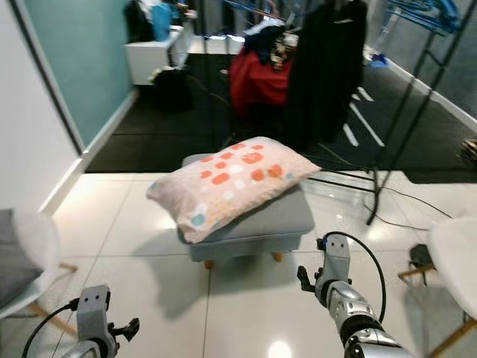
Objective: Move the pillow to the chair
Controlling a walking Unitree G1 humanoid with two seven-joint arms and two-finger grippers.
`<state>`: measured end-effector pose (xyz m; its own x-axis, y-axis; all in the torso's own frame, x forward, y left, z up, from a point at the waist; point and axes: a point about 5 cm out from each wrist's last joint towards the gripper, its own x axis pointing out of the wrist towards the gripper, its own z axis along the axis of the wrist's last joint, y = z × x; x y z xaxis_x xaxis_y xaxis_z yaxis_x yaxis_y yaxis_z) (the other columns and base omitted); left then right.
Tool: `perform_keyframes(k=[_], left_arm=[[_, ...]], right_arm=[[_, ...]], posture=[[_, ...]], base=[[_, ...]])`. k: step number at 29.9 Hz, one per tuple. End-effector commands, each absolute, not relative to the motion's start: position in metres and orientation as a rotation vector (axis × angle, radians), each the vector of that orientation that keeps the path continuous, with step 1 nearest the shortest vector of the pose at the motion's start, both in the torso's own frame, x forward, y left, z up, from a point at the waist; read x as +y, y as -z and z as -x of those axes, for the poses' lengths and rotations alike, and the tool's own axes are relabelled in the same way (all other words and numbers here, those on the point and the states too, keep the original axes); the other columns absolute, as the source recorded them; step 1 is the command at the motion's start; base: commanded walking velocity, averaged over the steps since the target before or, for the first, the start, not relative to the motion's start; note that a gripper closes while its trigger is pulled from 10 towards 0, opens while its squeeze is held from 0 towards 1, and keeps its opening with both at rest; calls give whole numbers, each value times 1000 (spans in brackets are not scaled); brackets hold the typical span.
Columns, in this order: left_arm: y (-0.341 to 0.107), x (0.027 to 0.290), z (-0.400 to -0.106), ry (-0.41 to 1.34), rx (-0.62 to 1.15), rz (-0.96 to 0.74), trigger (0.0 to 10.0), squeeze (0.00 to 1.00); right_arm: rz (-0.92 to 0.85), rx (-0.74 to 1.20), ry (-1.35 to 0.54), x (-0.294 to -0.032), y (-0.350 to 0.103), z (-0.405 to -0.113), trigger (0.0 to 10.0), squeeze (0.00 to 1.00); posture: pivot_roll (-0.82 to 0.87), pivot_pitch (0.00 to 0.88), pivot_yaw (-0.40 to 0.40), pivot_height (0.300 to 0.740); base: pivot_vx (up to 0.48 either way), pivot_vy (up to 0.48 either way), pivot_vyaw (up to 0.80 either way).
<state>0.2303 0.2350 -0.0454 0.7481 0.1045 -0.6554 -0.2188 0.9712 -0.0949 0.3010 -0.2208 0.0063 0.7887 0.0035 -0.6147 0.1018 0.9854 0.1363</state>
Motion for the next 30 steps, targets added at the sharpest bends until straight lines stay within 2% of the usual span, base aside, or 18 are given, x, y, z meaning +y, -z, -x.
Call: perform_keyframes(k=[1, 13, 18, 26, 30], left_arm=[[49, 234, -226, -184, 720, 180, 10000, 0], [46, 232, -230, -168, 693, 164, 10000, 0], [48, 231, -227, -174, 682, 165, 10000, 0], [44, 251, -225, -269, 686, 60, 10000, 0], [43, 261, -220, -344, 677, 19, 10000, 0]], right_arm=[[-179, 672, 55, -220, -2, -297, 10000, 0], [-200, 628, 51, -221, -11, -305, 10000, 0], [-271, 556, 32, -221, -21, -313, 10000, 0], [-296, 493, -83, -206, -29, -321, 10000, 0], [-280, 498, -161, -193, -31, -324, 10000, 0]], posture=[[-133, 0, -9, 740], [-157, 0, -12, 740], [-156, 0, -9, 740], [-157, 0, -8, 740], [-135, 0, -47, 740]], base=[[0, 0, -706], [0, 0, -706], [0, 0, -706], [0, 0, 0], [0, 0, 0]])
